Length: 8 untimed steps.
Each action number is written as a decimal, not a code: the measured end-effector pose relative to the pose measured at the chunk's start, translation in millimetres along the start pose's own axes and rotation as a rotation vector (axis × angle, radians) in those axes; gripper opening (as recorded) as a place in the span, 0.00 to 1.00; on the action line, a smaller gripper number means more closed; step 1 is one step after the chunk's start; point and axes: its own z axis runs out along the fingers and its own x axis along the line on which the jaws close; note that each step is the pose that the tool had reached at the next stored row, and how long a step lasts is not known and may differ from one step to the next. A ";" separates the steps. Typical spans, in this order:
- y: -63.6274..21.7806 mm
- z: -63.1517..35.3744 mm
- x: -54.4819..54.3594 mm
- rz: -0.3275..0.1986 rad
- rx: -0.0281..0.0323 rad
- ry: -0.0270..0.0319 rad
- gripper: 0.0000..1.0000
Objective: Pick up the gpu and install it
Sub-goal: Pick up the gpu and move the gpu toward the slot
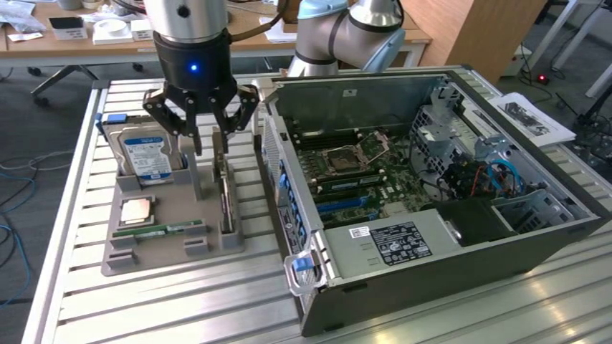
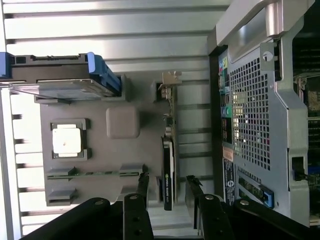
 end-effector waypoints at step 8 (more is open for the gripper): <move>-0.2 5.4 0.1 0.000 0.0000 0.0001 0.43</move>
